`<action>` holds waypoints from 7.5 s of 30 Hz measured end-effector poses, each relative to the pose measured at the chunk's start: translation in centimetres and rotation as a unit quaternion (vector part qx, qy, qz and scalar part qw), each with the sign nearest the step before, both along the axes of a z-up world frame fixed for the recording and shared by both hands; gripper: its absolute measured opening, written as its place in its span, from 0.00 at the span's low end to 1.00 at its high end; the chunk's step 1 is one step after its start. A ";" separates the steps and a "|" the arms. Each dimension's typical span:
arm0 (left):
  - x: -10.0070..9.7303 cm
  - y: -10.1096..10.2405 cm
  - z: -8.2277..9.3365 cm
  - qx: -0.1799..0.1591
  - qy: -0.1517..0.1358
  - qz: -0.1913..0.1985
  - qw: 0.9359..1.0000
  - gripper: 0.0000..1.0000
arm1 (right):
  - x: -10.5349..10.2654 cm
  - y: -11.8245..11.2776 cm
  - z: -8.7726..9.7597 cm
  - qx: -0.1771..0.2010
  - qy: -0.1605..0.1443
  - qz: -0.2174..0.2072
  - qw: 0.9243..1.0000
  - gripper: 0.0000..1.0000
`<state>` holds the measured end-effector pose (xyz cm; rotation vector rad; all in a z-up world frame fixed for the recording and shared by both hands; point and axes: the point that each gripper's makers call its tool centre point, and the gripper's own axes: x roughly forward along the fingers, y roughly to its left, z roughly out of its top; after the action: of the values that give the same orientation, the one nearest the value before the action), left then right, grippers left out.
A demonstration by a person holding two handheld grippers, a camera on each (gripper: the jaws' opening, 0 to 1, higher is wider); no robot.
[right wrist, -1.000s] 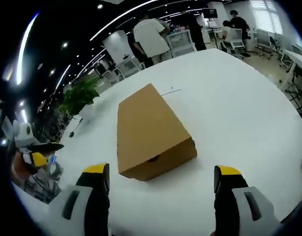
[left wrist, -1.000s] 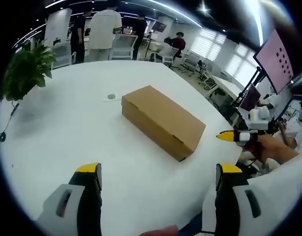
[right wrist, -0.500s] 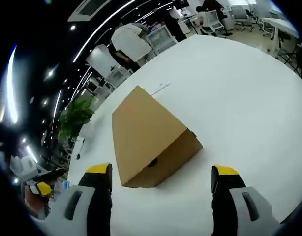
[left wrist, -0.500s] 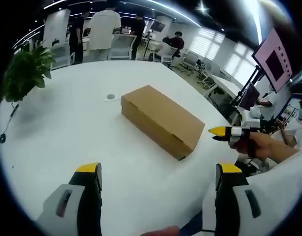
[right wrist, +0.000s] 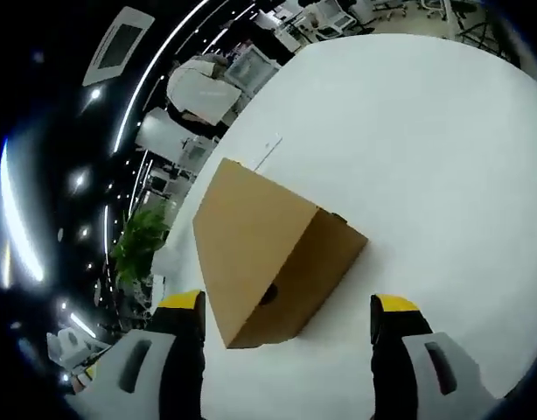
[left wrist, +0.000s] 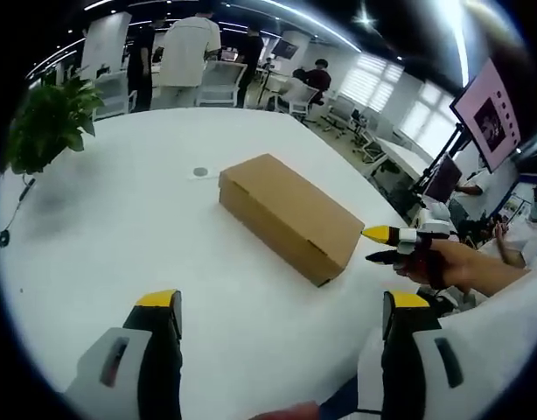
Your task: Operate the shoe box by opening the lid, removing the specified soft item, and placing it in the target area until the item is outside and the box remains undamaged.
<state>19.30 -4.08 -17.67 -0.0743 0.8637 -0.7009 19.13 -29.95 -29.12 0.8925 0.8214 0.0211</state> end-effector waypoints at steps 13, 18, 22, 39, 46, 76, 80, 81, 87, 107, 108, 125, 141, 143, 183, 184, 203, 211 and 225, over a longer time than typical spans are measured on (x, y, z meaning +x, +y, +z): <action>-0.5 -0.2 -0.1 0.000 0.001 -0.006 1.000 0.96 | 1.0 0.7 -0.9 0.056 0.002 -0.036 0.998 0.70; -0.5 0.0 -0.1 0.002 0.003 -0.008 1.000 0.96 | 1.4 0.8 -1.5 0.068 0.003 -0.049 0.996 0.68; -0.4 0.1 -0.2 0.003 0.002 -0.007 1.000 0.95 | 1.8 0.6 -2.1 0.078 0.005 -0.063 0.995 0.66; -0.5 -0.1 -0.2 0.005 0.002 -0.011 1.000 0.94 | 2.7 -0.1 -2.9 0.106 -0.002 -0.101 0.989 0.51; -0.8 -0.4 -0.3 0.006 0.000 -0.017 1.000 0.93 | 2.9 0.1 -2.7 0.115 -0.011 -0.102 0.988 0.47; -1.5 0.1 -0.1 -0.010 -0.015 -0.027 0.999 0.92 | 2.2 0.4 -1.2 0.130 -0.008 -0.145 0.981 0.29; -1.2 1.3 -0.4 -0.015 -0.008 -0.020 1.000 0.92 | 2.2 0.4 -1.2 0.127 -0.008 -0.152 0.980 0.28; -1.1 1.6 -0.4 -0.017 -0.005 -0.017 1.000 0.92 | 2.2 0.4 -1.2 0.126 -0.008 -0.153 0.980 0.28; 1.1 3.5 0.2 -0.030 -0.020 -0.015 0.999 0.95 | 2.3 0.2 -1.3 0.118 -0.016 -0.155 0.981 0.29; 8.5 2.4 1.4 -0.101 -0.006 -0.085 0.991 0.87 | 2.4 0.1 -1.3 0.126 -0.016 -0.153 0.980 0.28; 9.0 2.1 1.4 -0.103 -0.006 -0.088 0.991 0.87 | 2.4 0.1 -1.3 0.126 -0.015 -0.149 0.981 0.28; 15.2 -5.4 -1.1 -0.126 0.025 -0.121 0.984 0.89 | 2.4 0.5 -1.1 0.132 -0.015 -0.146 0.980 0.28; 21.5 -11.5 -1.4 -0.137 0.013 -0.170 0.976 0.89 | 2.4 0.4 -1.0 0.131 -0.016 -0.144 0.981 0.28; 22.3 -11.9 -1.7 -0.131 0.016 -0.173 0.976 0.89 | 2.4 0.4 -1.0 0.132 -0.016 -0.143 0.981 0.28; 28.2 -15.0 -12.2 -0.064 0.153 -0.189 0.968 0.74 | 2.4 0.5 -1.1 0.140 -0.022 -0.128 0.982 0.29; 27.8 -15.0 -12.6 -0.058 0.160 -0.196 0.966 0.73 | 2.4 0.5 -1.1 0.139 -0.023 -0.130 0.981 0.29; 26.8 -16.3 -13.2 -0.090 0.201 -0.200 0.955 0.64 | 2.4 0.5 -1.1 0.138 -0.024 -0.130 0.982 0.29; 26.2 -16.7 -12.6 -0.112 0.211 -0.211 0.948 0.52 | 2.4 0.5 -1.1 0.134 -0.026 -0.135 0.981 0.29; 26.1 -16.7 -12.5 -0.115 0.218 -0.210 0.946 0.49 | 2.4 0.5 -1.1 0.130 -0.031 -0.142 0.981 0.29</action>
<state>45.43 -20.78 -30.15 -0.2669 1.2356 -1.2146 21.57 -29.43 -30.24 1.2439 0.6357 -0.0947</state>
